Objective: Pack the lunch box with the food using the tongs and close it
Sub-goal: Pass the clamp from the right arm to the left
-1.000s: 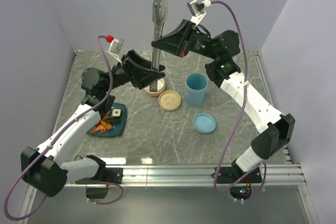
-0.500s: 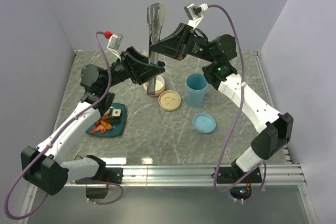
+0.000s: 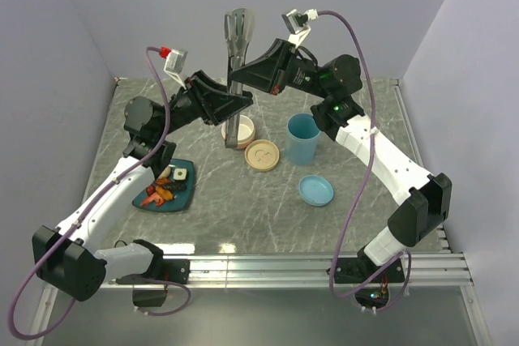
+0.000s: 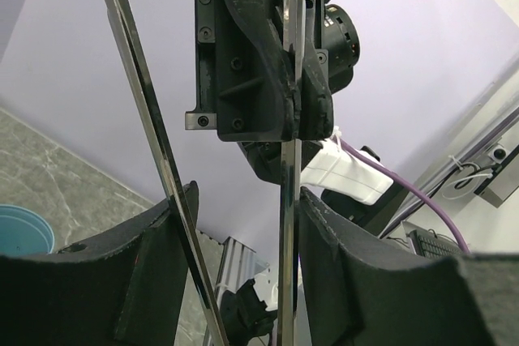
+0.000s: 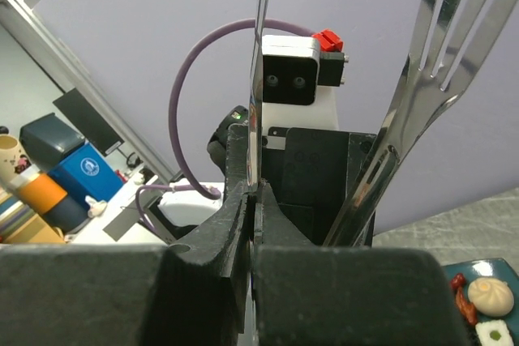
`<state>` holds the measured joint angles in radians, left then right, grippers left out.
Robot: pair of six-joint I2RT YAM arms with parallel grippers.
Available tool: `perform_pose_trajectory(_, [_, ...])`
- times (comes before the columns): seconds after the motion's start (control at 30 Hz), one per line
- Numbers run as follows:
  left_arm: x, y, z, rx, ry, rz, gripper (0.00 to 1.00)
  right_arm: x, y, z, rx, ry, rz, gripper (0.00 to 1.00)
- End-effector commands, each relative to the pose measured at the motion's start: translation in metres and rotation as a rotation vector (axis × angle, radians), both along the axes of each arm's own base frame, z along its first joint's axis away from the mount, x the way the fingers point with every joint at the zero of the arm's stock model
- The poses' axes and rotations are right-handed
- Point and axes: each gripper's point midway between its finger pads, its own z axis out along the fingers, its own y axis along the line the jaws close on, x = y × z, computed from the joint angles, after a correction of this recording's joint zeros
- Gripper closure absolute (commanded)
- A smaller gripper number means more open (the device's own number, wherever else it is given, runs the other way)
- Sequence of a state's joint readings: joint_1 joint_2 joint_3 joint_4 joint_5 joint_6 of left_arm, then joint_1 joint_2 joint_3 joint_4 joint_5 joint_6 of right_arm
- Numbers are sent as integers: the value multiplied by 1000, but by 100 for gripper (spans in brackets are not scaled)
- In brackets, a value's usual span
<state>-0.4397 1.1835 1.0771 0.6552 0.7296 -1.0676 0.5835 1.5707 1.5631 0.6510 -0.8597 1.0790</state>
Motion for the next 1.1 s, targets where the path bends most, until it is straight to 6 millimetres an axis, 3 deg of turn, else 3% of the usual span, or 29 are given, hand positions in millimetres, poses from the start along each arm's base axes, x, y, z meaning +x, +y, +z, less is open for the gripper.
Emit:
perform_pose_trajectory(0.0, [-10,10,40,-66,-101,33,44,2,4,-3,-21,4,-21,100])
perform_pose_trajectory(0.63, [6,10,28,-31,-55,94,44,12,8,-22,-80,55,-64,100])
perform_pose_trajectory(1.07, [7,11,25,-20,-57,107,41,17,8,-22,-98,59,-95,100])
